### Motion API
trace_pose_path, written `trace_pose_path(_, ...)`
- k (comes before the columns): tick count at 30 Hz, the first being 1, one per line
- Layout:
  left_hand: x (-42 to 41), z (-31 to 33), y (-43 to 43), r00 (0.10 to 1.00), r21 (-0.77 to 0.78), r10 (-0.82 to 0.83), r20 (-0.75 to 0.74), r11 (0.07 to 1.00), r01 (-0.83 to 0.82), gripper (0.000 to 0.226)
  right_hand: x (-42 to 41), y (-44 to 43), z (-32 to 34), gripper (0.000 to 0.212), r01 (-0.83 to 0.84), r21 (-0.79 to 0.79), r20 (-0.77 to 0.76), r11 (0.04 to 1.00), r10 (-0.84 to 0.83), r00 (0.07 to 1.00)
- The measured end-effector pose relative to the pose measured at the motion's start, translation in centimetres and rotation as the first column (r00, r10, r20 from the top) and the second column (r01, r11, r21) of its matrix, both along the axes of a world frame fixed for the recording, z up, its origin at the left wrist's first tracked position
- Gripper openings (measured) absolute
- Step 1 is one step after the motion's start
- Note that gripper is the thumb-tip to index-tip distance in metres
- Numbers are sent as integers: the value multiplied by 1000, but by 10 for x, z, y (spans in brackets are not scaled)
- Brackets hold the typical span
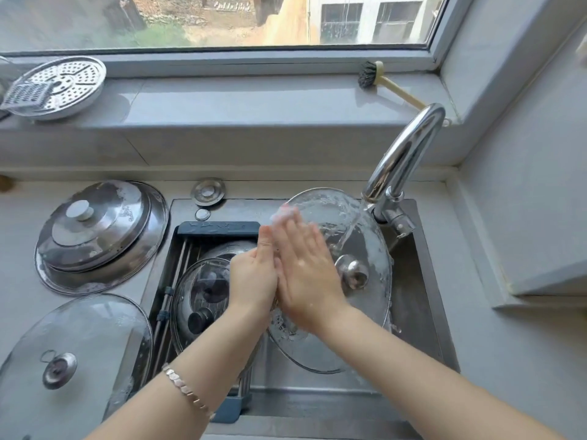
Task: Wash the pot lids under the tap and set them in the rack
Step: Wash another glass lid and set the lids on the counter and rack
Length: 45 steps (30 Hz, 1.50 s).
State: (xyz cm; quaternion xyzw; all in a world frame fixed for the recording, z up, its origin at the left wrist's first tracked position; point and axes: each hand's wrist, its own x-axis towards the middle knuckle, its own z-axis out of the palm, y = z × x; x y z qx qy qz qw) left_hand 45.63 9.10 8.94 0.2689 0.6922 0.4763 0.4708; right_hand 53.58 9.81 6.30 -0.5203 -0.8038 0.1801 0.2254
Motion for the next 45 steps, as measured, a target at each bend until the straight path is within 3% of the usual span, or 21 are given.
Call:
trace_pose_path(2, -4, 0, 0, 998, -9, 48, 43, 999, -48, 48, 4, -13, -10, 60, -158, 114, 82, 981, 149, 985)
trace_pose_path(7, 5, 5, 0, 998, -30, 21, 61, 999, -19, 54, 3, 25, 4, 79, 145, -94, -15, 985, -147, 989)
trace_pose_path(11, -4, 4, 5, 996, -26, 91, -20, 995, -91, 50, 0, -19, -6, 55, -138, 78, 57, 987, 134, 989)
trace_pose_path(13, -7, 2, 3, 995, -37, 98, 11, 995, -97, 51, 11, -30, -18, 57, -203, 104, 132, 974, 189, 973)
trace_pose_path(16, 5, 5, -5, 998, -38, 39, 58, 999, -37, 57, 23, 0, -9, 68, 31, -30, 87, 999, -28, 996)
trace_pose_path(19, 22, 10, -12, 998, -38, -47, 44, 998, 49, 56, 33, 23, -3, 65, 211, -199, 95, 957, -195, 976)
trace_pose_path(24, 26, 9, -9, 997, -26, 0, 79, 1000, 2, 57, 48, -8, -17, 71, 133, -135, 133, 982, -115, 984)
trace_pose_path(28, 30, 12, -11, 997, -13, 16, 80, 1000, -15, 55, 72, 6, -22, 47, 461, -313, 75, 830, -462, 883)
trace_pose_path(31, 29, 10, -10, 995, -4, 38, 91, 999, -38, 55, 63, 4, -16, 33, 499, -269, 145, 824, -477, 867)
trace_pose_path(33, 25, 9, -10, 993, -12, 58, 100, 998, -57, 54, 58, 8, -17, 30, 502, -351, 64, 791, -514, 855)
trace_pose_path(35, 19, 9, -9, 992, -20, 72, 108, 997, -70, 54, 57, 15, -20, 30, 483, -503, -108, 717, -606, 788)
trace_pose_path(38, 5, 12, -3, 990, -24, 90, 111, 996, -88, 55, 52, 14, -19, 19, 270, -740, -426, 615, -741, 519)
trace_pose_path(40, -5, 13, -1, 989, -46, 104, 104, 994, -100, 56, 47, 6, -21, 27, 155, -734, -563, 661, -721, 404)
trace_pose_path(41, -9, 13, -1, 989, -60, 108, 97, 993, -103, 56, 45, 2, -25, 35, 146, -688, -610, 711, -675, 416)
trace_pose_path(42, -12, 13, -1, 989, -69, 112, 93, 992, -106, 56, 44, 0, -27, 40, 181, -620, -617, 763, -617, 489)
trace_pose_path(45, -15, 14, -4, 992, -55, 103, 76, 994, -99, 56, 44, 3, -26, 40, 298, -418, -442, 858, -478, 759)
